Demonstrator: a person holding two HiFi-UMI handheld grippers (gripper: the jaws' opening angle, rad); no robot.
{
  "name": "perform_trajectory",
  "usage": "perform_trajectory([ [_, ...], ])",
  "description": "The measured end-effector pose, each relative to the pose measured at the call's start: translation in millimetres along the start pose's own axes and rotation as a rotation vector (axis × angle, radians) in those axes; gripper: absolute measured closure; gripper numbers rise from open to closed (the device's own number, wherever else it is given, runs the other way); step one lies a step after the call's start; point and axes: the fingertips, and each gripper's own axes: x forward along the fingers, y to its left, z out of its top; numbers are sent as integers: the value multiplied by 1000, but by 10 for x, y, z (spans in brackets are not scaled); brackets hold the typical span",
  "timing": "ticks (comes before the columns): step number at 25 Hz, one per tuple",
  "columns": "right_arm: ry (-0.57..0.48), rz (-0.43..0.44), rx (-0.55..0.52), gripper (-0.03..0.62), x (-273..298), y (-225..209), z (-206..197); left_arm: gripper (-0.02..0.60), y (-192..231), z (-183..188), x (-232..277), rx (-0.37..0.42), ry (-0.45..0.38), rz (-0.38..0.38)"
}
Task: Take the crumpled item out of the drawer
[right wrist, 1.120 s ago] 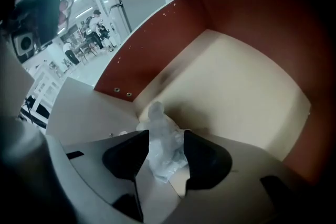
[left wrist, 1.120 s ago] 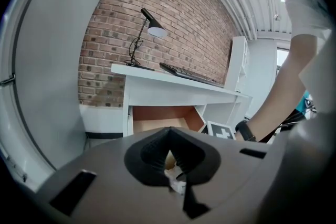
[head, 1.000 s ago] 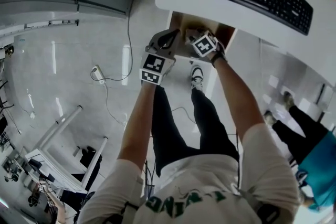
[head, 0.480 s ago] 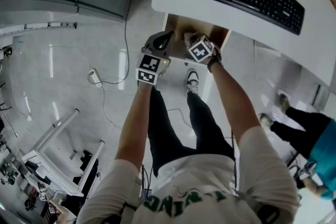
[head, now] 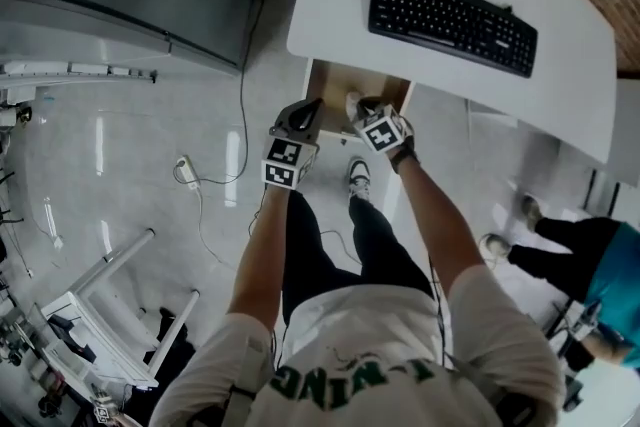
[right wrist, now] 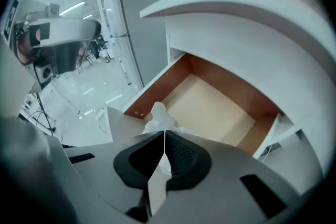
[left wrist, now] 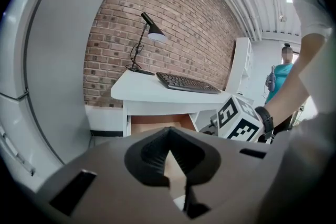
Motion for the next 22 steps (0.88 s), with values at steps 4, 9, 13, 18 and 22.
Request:
perform_trajectory([
  [4, -77, -27, 34, 583, -479, -26, 187, 586, -62, 288, -188, 1, -20, 16],
  [9, -189, -90, 54, 582, -1167, -108, 491, 586, -155, 711, -419, 24, -57, 32],
  [13, -297, -114, 82, 582, -1617, -110, 693, 586, -269, 1101, -592, 24, -108, 45],
  [18, -432, -146, 121, 582, -2259, -121, 937, 586, -397, 1485, -826, 18, -167, 81],
  [22, -549, -178, 164, 583, -2752, -181, 1052, 586, -466, 1773, -1043, 9, -212, 129],
])
